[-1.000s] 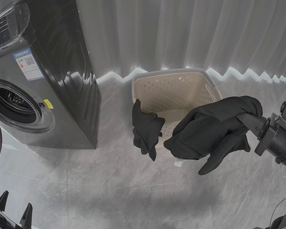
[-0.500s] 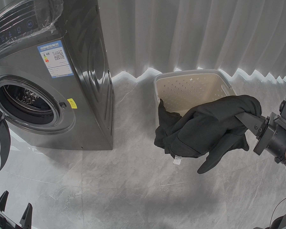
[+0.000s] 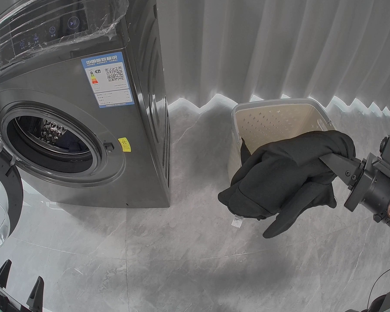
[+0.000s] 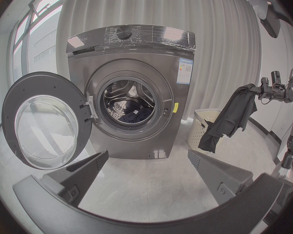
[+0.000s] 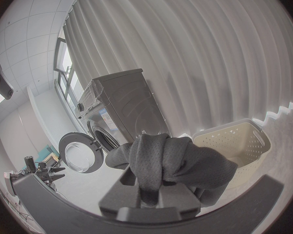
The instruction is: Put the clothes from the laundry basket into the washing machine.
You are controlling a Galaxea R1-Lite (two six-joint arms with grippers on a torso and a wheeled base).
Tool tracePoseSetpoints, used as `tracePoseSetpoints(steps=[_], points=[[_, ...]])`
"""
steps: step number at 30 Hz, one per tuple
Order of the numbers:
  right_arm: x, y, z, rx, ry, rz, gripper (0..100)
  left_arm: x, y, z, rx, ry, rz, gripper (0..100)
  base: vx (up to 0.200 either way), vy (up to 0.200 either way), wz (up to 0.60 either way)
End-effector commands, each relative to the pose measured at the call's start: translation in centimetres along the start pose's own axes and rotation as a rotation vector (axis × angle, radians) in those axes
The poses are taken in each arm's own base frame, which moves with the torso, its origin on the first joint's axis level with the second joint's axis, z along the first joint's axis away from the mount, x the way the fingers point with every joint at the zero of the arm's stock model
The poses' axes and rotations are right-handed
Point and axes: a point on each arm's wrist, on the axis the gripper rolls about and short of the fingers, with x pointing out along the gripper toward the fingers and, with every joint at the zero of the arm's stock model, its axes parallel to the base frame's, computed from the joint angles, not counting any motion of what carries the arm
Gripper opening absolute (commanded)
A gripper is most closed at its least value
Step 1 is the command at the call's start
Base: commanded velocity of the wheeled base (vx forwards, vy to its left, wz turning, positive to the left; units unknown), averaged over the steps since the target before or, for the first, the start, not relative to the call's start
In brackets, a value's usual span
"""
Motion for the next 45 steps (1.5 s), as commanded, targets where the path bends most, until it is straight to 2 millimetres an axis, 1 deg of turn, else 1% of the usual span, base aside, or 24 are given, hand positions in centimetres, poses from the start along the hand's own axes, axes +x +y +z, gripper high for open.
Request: tracePoseSetpoints(steps=[1,10,19,45], points=[[0.02,-0.01,-0.09,0.000,0.004,0.000,0,0.00,0.02,-0.49,0.000,0.000,0.000,100,-0.200,0.000,0.00],[0.02,-0.01,-0.09,0.000,0.004,0.000,0,0.00,0.02,-0.49,-0.002,0.000,0.000,100,-0.200,0.000,0.00],[0.01,-0.02,-0.13,0.000,0.006,0.001,0,0.00,0.02,-0.49,-0.002,0.000,0.000,100,0.000,0.000,0.00],[0.10,-0.04,-0.09,0.001,0.004,-0.003,0,0.00,0.02,-0.49,-0.002,0.000,0.000,100,0.000,0.200,0.00]])
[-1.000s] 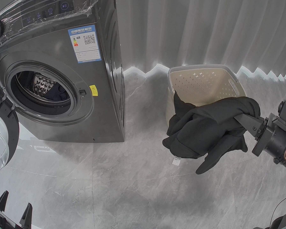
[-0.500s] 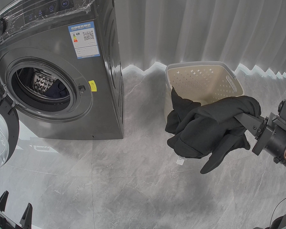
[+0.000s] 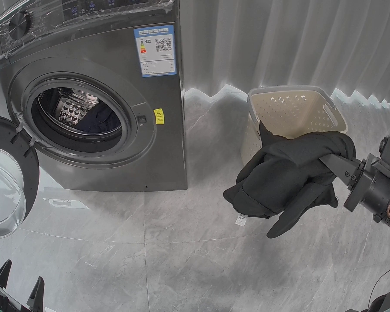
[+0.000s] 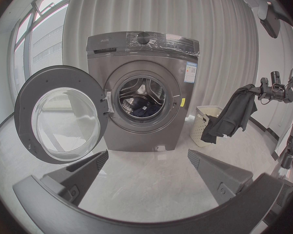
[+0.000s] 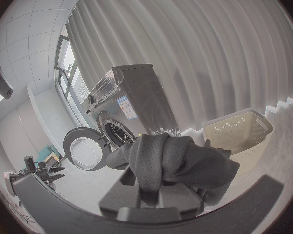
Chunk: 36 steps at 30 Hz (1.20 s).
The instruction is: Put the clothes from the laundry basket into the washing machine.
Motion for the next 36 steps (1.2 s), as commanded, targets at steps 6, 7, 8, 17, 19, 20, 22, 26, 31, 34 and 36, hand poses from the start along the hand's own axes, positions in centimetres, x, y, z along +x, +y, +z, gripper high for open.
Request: tracePoseSetpoints(steps=[6,7,8,17,19,20,22,26,31,34,36], points=[[0.04,0.01,-0.01,0.000,0.001,0.001,0,-0.01,0.02,-0.49,-0.001,0.000,0.000,100,0.000,0.033,0.00],[0.04,0.01,-0.01,0.000,0.001,0.001,0,-0.01,0.02,-0.49,-0.001,0.000,0.000,100,0.000,0.000,0.00],[0.04,0.01,-0.01,0.000,0.001,0.001,0,-0.01,0.02,-0.49,-0.001,0.000,-0.002,100,0.000,0.000,0.00],[0.03,-0.18,0.02,-0.001,-0.001,-0.008,0,-0.01,0.02,-0.49,0.001,0.000,0.000,100,-0.156,0.000,0.00],[0.02,-0.19,-0.03,-0.001,0.002,-0.009,0,-0.01,0.02,-0.49,0.001,0.000,0.000,100,-0.200,0.000,0.00],[0.02,-0.19,-0.03,-0.001,0.002,-0.009,0,-0.01,0.02,-0.49,-0.001,0.000,0.000,100,-0.200,0.000,0.00],[0.00,-0.20,-0.07,-0.001,0.004,-0.009,0,-0.01,0.02,-0.49,-0.001,0.000,0.000,100,-0.200,0.000,0.00],[0.00,-0.22,-0.07,-0.001,0.003,-0.010,0,-0.01,0.02,-0.49,-0.001,0.000,0.000,100,0.000,0.000,0.00],[-0.01,-0.23,-0.11,0.000,0.005,-0.011,0,-0.01,0.02,-0.49,0.001,0.000,-0.002,100,0.000,0.120,0.00],[-0.03,-0.24,-0.15,0.000,0.006,-0.011,0,-0.01,0.02,-0.49,0.001,0.000,-0.002,100,0.000,0.200,0.00],[-0.03,-0.27,-0.14,0.000,0.006,-0.014,0,-0.01,0.02,-0.49,0.001,0.000,0.000,100,0.000,0.200,0.00]])
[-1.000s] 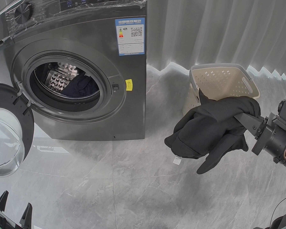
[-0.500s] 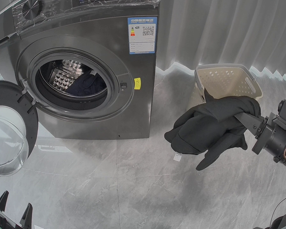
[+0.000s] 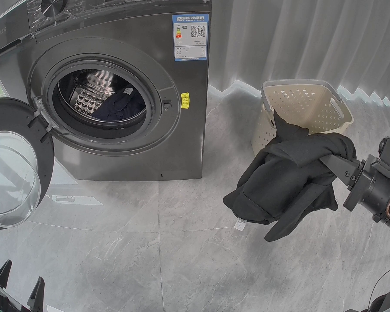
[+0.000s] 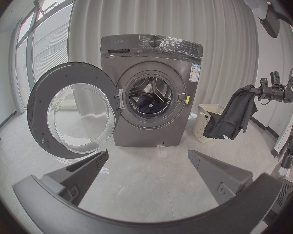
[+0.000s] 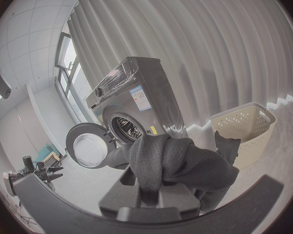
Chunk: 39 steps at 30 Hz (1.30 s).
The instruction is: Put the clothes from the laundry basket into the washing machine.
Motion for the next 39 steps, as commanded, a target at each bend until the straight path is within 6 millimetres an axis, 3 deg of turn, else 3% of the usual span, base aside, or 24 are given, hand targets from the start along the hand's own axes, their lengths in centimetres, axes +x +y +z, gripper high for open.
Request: tracePoseSetpoints(steps=[1,22,39], points=[[0.00,-0.02,0.00,0.000,0.000,0.000,0,-0.01,0.02,-0.49,0.000,-0.001,-0.001,100,0.000,0.200,0.00],[0.09,0.01,0.00,0.000,0.001,0.001,0,-0.01,0.02,-0.49,-0.003,-0.001,0.001,100,0.000,0.200,0.00],[0.21,-0.03,-0.19,0.003,0.007,0.000,0,-0.01,0.02,-0.49,-0.003,-0.001,0.001,100,0.000,0.000,0.00]])
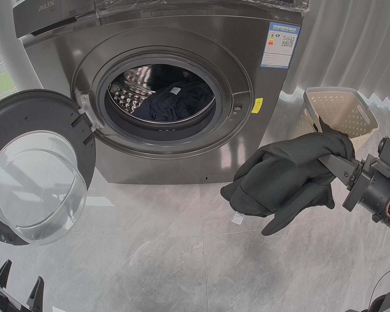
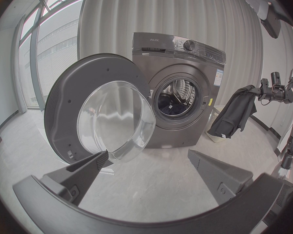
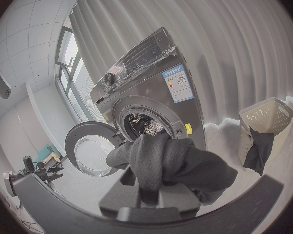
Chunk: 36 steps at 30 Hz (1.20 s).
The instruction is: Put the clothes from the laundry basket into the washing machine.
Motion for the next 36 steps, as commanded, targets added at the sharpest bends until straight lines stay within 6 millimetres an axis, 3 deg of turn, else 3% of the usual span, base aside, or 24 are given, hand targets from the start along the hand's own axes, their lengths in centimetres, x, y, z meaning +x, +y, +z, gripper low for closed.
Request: tracePoseSetpoints(steps=[1,4,12,16,26,36], points=[[0.2,0.0,-0.2,0.000,0.011,-0.002,0,0.0,0.0,-0.5,0.001,-0.002,0.000,100,0.000,0.000,0.00],[0.1,0.0,-0.3,0.002,0.011,-0.002,0,0.0,0.0,-0.5,0.001,-0.002,-0.002,100,0.000,0.000,0.00],[0.7,0.0,-0.5,-0.001,0.024,0.000,0,0.0,0.0,-0.5,0.005,-0.002,0.000,100,0.000,0.200,0.00],[2.2,0.3,-0.9,0.007,0.050,0.011,0,0.0,0.0,-0.5,0.017,-0.003,-0.002,100,0.000,0.200,0.00],[6.2,1.4,-2.2,0.014,0.072,0.055,0,0.0,0.0,-0.5,0.036,-0.002,0.000,100,0.000,0.000,0.00],[8.2,1.8,-3.2,0.005,0.045,0.071,0,0.0,0.0,-0.5,0.034,-0.003,-0.003,100,0.000,0.000,0.00]])
